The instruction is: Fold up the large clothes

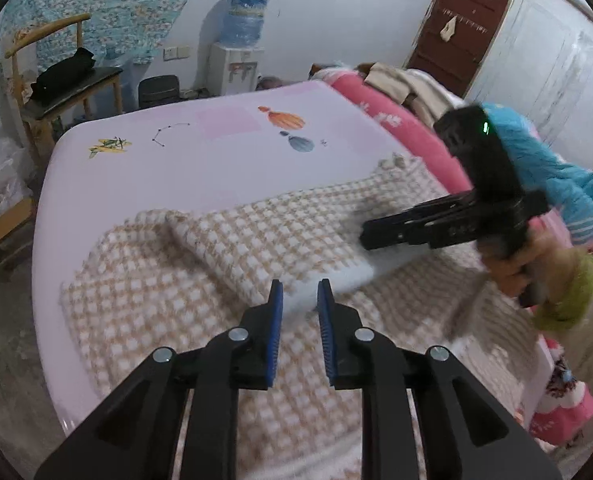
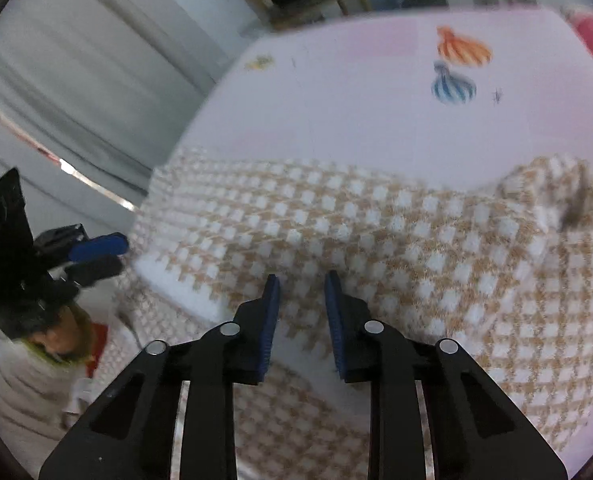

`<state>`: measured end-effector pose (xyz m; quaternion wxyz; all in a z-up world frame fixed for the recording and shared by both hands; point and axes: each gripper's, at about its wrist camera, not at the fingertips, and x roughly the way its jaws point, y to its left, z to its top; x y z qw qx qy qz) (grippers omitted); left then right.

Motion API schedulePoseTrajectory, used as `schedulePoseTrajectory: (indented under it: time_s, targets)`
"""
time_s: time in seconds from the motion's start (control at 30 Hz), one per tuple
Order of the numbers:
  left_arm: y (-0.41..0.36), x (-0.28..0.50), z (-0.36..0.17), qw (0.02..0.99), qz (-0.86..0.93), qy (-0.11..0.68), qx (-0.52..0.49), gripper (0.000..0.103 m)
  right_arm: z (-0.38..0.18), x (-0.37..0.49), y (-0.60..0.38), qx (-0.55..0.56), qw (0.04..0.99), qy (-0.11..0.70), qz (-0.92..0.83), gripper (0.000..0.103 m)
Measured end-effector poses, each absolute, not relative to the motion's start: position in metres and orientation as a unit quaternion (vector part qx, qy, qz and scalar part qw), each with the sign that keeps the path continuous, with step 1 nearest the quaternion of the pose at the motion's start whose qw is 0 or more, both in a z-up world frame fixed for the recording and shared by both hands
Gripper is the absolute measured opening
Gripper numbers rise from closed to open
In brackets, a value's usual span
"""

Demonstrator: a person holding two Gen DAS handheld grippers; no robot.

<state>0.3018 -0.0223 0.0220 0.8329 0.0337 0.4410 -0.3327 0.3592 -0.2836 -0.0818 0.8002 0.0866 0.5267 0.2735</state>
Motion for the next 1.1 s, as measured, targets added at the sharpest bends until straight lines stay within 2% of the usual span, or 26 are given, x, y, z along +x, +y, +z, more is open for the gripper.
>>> schedulePoseTrajectory:
  time_s: [0.13,0.27,0.43,0.5,0.6,0.73,0.77,0.83,0.93,1.1]
  targets:
    - [-0.010,0.312,0.041,0.841,-0.342,0.418,-0.033,0.018,-0.078,0.359,-0.276,0.055,0.805,0.529,0.262,0.024]
    - [-0.036,0.348,0.036,0.846,-0.319,0.425,-0.042,0.020,-0.066,0.357,-0.249,-0.004,0.819,0.520,0.241,0.024]
    - [-0.073,0.394,-0.012,0.838,-0.244,0.486,0.035,0.020,-0.041,0.371,-0.250,-0.006,0.862,0.474,0.179,0.028]
    - [-0.069,0.400,-0.030,0.829,-0.239,0.505,0.020,0.020,-0.054,0.378,-0.255,-0.029,0.860,0.487,0.151,0.029]
    - [-0.065,0.397,-0.028,0.830,-0.246,0.500,0.016,0.020,-0.070,0.375,-0.252,-0.043,0.855,0.493,0.156,0.029]
    - [-0.063,0.370,-0.003,0.835,-0.292,0.466,0.017,0.020,-0.046,0.347,-0.238,-0.032,0.856,0.483,0.182,0.034]
    - [-0.065,0.363,-0.001,0.832,-0.306,0.463,0.022,0.020,-0.039,0.336,-0.234,-0.033,0.857,0.475,0.199,0.036]
    - [-0.076,0.348,-0.007,0.816,-0.321,0.478,0.050,0.020,-0.041,0.319,-0.219,-0.059,0.856,0.466,0.216,0.050]
    - [-0.083,0.335,-0.032,0.806,-0.301,0.500,0.098,0.020,-0.063,0.304,-0.209,-0.119,0.843,0.485,0.199,0.050]
    - [-0.050,0.318,-0.022,0.822,-0.285,0.488,0.066,0.020,-0.062,0.277,-0.226,-0.108,0.854,0.485,0.155,0.050]
